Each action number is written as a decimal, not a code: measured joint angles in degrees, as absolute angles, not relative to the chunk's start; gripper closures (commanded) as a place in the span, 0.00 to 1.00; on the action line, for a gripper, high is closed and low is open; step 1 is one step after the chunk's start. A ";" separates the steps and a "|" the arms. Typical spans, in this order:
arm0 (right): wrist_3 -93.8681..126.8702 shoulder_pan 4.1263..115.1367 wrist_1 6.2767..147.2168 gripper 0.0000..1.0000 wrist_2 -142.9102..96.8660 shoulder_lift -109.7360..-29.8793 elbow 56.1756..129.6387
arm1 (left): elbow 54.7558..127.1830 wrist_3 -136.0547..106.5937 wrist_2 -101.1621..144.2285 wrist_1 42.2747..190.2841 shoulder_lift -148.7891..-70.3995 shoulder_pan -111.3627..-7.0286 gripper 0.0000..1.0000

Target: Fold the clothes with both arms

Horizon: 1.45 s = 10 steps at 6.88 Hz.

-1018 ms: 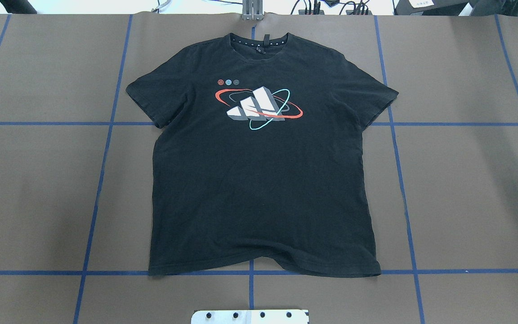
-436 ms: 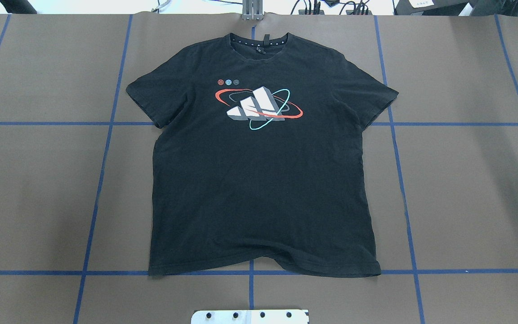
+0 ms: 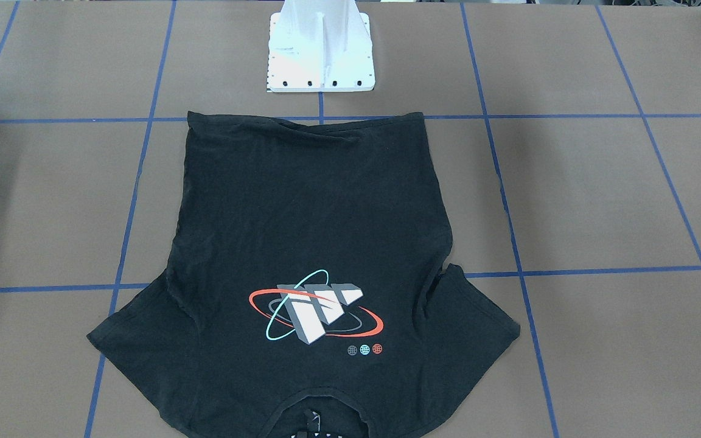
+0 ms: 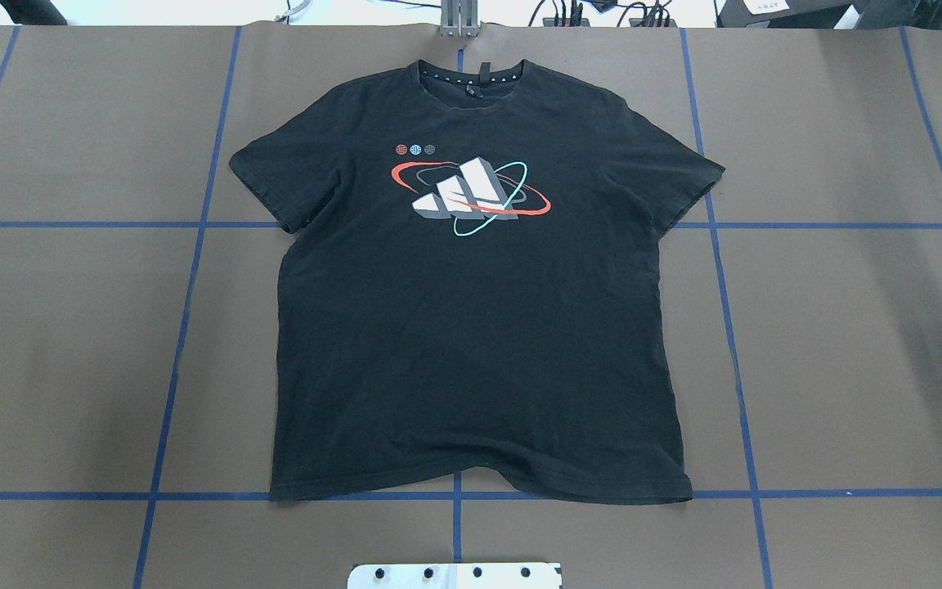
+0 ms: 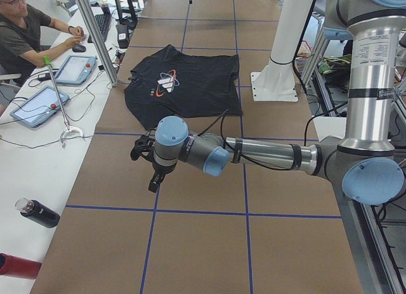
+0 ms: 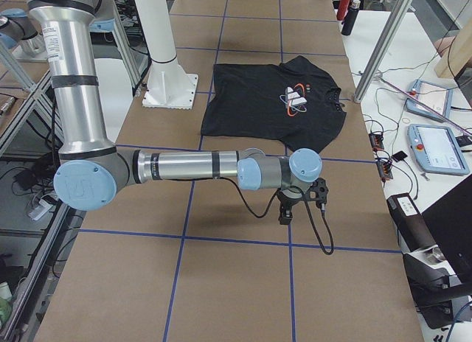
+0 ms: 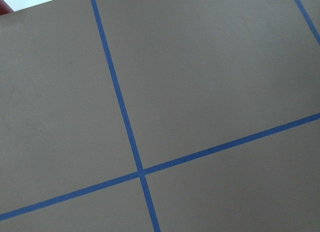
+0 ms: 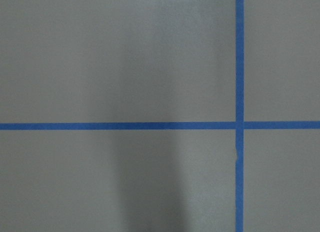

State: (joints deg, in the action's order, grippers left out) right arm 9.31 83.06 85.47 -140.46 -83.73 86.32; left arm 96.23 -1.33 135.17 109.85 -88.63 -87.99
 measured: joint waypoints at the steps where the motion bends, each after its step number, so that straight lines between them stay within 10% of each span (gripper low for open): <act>1: 9.89 81.02 80.44 0.00 -139.71 -84.10 85.51 | 96.30 -1.35 135.20 109.86 -88.55 -87.98 0.00; 10: 58.16 58.44 48.95 0.15 -121.18 -62.21 65.65 | 97.12 -1.76 135.18 118.40 -86.93 -87.63 0.00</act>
